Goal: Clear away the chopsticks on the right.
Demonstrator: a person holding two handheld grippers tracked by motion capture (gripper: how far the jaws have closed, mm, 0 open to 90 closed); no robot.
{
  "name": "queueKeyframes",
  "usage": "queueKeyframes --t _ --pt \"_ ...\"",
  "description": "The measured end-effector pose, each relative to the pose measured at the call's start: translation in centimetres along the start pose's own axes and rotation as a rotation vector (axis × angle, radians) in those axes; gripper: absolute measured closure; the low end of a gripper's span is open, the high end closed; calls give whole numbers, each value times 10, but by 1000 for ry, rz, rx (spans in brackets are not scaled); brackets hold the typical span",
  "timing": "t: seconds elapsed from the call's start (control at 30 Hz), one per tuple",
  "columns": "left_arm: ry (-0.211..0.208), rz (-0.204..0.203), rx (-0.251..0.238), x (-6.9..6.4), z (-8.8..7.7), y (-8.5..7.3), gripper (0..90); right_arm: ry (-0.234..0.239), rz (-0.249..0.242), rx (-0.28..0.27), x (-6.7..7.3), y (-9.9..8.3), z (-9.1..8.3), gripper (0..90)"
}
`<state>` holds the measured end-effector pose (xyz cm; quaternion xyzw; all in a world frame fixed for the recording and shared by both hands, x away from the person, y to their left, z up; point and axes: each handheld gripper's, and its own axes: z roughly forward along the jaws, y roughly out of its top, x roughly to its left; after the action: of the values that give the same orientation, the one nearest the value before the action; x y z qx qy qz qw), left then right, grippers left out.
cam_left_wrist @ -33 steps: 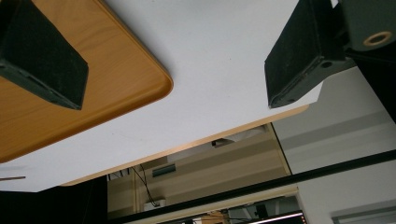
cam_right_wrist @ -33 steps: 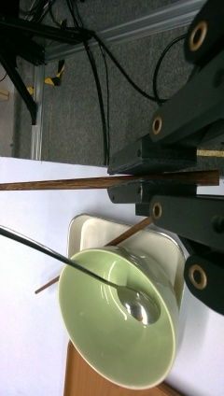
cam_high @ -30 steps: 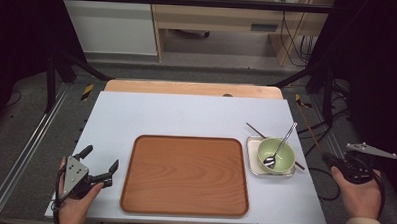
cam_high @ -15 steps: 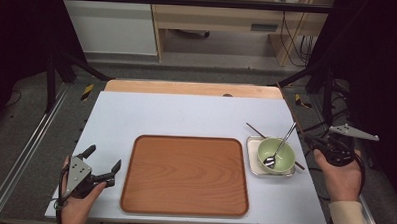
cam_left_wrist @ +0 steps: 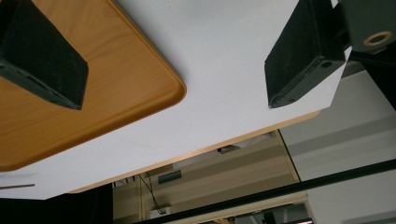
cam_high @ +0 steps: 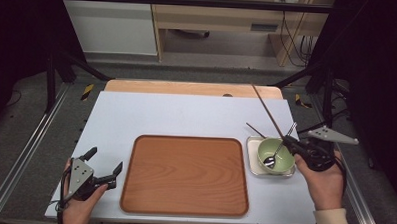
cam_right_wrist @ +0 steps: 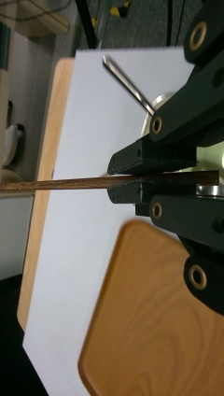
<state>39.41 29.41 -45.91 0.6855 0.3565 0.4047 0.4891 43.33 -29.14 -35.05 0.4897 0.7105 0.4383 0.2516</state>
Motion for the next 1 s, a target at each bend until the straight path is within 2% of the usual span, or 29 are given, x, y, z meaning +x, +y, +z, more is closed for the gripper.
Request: queueKeyframes --t 0.03,0.07,0.1,0.13,0.17,0.33,0.37,0.4,0.5,0.6,0.63,0.77,1.0 --pt "-2 3 4 0 0 -1 58 8 -7 6 8 -2 1 848" --pt "-6 -1 7 1 1 -3 59 28 -20 15 25 -6 5 848" --pt "-13 -3 9 2 1 -4 59 37 -28 19 33 -8 7 847" --pt "-17 -5 14 3 1 -5 58 46 -38 23 41 -10 9 848" --pt "-19 -8 15 4 1 -6 58 46 -38 23 41 -10 9 848" --pt "-45 -64 -11 10 -4 -9 54 85 -61 35 74 -18 19 848" --pt "-45 -66 -14 11 -5 -10 53 94 -81 47 86 -22 23 848" --pt "-47 -72 -17 12 -6 -10 53 94 -81 47 86 -22 23 848" --pt "-51 -90 -18 14 -7 -12 52 104 -91 63 100 -30 26 847" --pt "-47 -91 -20 13 -8 -10 52 106 -101 84 108 -40 28 848" --pt "-46 -94 -23 13 -9 -10 53 113 -84 91 110 -48 28 847" --pt "-39 -90 -22 11 -9 -9 53 122 -81 96 113 -60 28 847" --pt "-35 -76 -13 11 -8 -10 55 125 -74 146 120 -75 34 848"
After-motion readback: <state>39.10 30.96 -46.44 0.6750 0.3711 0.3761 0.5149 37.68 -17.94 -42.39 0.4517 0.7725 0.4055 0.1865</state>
